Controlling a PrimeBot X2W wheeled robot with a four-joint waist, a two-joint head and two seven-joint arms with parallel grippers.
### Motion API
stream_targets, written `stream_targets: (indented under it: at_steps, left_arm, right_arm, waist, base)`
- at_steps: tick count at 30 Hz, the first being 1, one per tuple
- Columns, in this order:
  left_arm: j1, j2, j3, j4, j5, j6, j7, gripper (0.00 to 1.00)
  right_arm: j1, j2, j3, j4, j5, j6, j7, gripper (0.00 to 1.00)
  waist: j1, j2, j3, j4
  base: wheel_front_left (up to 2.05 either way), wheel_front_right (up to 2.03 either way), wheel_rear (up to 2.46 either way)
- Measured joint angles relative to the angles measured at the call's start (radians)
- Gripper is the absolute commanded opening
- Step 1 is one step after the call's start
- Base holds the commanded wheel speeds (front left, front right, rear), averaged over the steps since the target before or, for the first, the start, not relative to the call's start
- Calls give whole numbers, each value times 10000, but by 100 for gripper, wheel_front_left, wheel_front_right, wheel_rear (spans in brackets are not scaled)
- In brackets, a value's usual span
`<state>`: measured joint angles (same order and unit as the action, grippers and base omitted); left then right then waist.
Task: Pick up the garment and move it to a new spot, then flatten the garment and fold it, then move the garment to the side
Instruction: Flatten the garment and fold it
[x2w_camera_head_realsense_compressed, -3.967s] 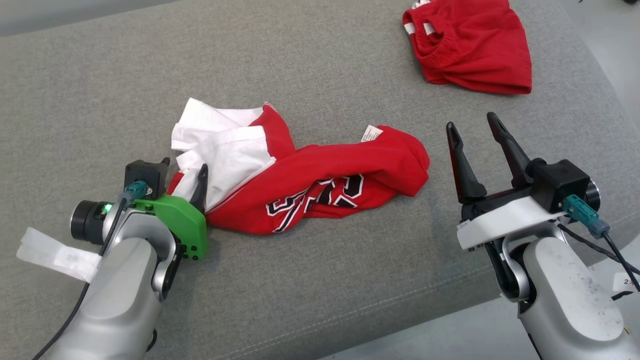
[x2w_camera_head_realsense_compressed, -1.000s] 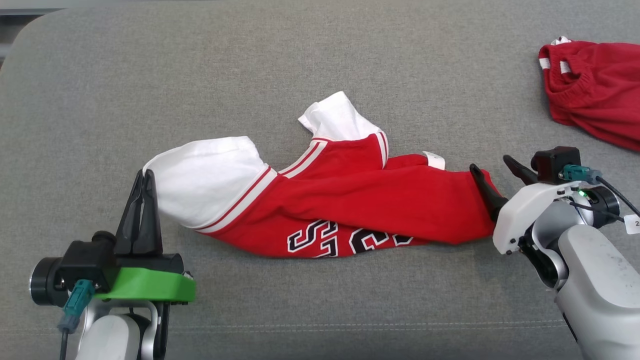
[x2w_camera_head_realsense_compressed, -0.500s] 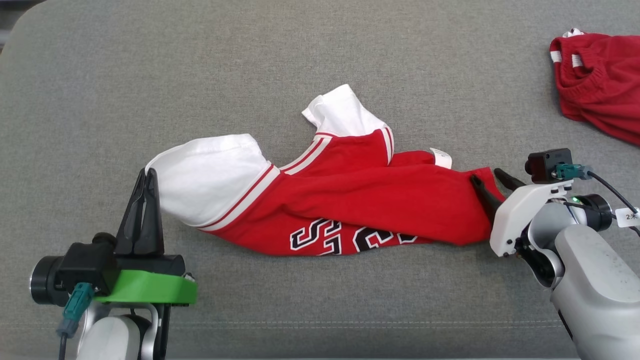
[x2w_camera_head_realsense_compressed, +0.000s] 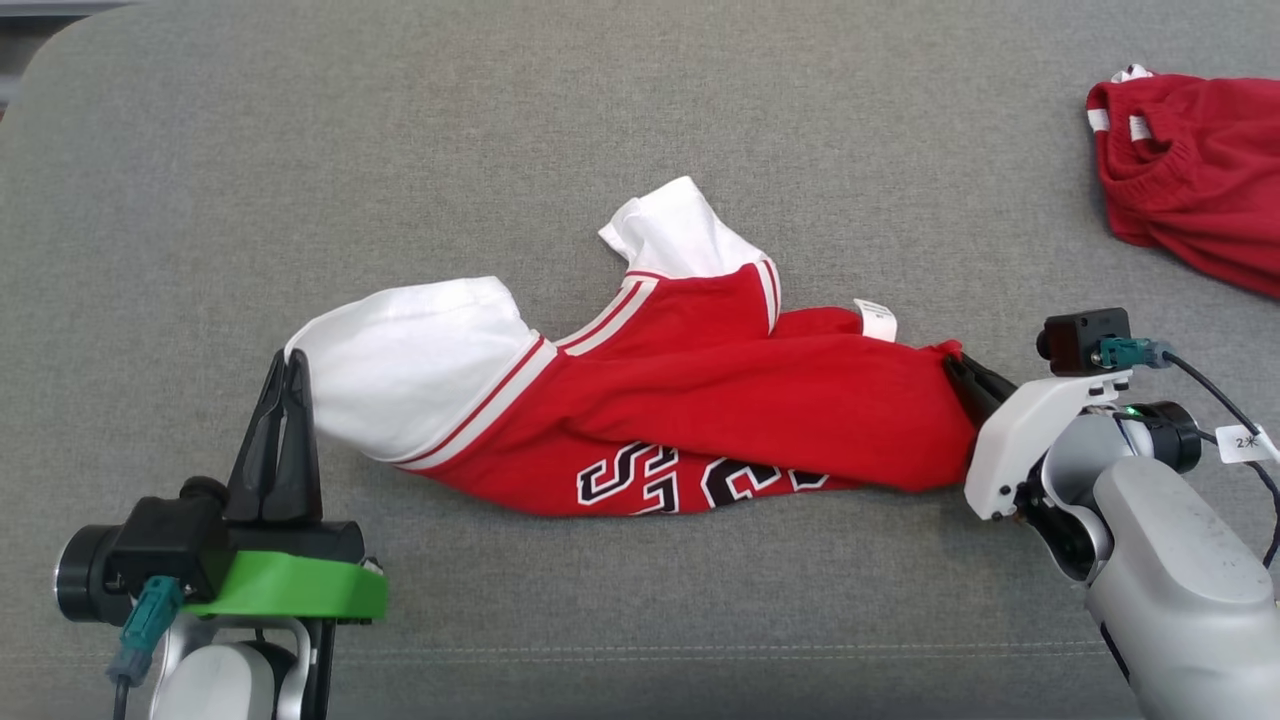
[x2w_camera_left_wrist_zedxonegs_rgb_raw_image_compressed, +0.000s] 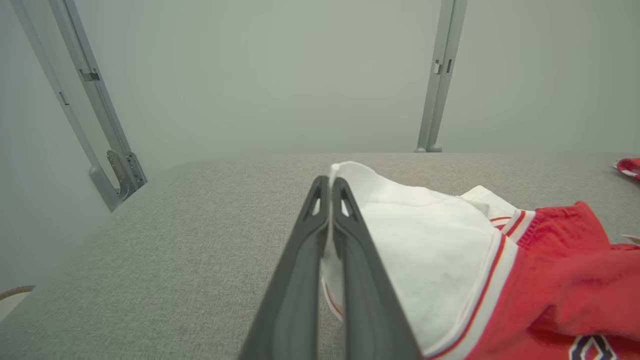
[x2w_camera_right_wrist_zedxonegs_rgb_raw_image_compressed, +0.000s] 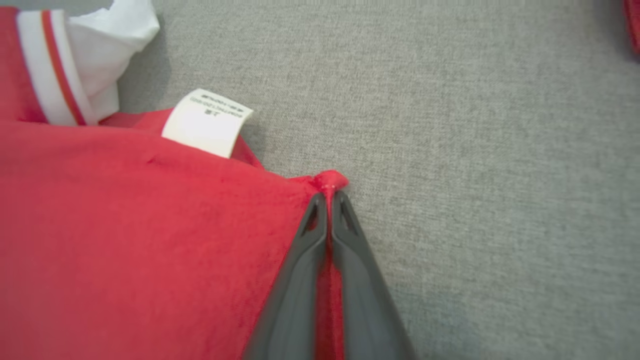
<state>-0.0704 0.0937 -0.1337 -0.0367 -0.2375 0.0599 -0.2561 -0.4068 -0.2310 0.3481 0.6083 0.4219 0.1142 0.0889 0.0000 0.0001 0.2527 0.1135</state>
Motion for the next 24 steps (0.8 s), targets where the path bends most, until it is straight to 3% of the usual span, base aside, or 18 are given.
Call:
stream_targets:
  at_steps: [6,15,20,24]
  left_arm:
    - [74,-73,247,-58,-35,-194,0,0]
    - [-969,-88,878,-771,-725,-677,-2,0]
    - [-1025,-128,782,-909,-1239,-1095,-4,0]
    - [-169,-148,42,-568,-1601,-1484,240,0]
  right_arm:
    - [-254,31,-17,-107,-115,0,-1170,0]
    - [-1352,75,-593,-1331,-278,0,-3716,0]
    - [-1239,121,-698,-1703,-171,6,-3534,0]
    - [-131,297,-474,-1751,520,90,-3392,0]
  waist:
    - [0,0,-238,-82]
    - [0,0,-812,-411]
    - [0,-1,-1189,-684]
    - [0,0,-1414,-966]
  base:
    - [0,0,0]
    - [0,0,0]
    - [0,0,0]
    - [0,0,0]
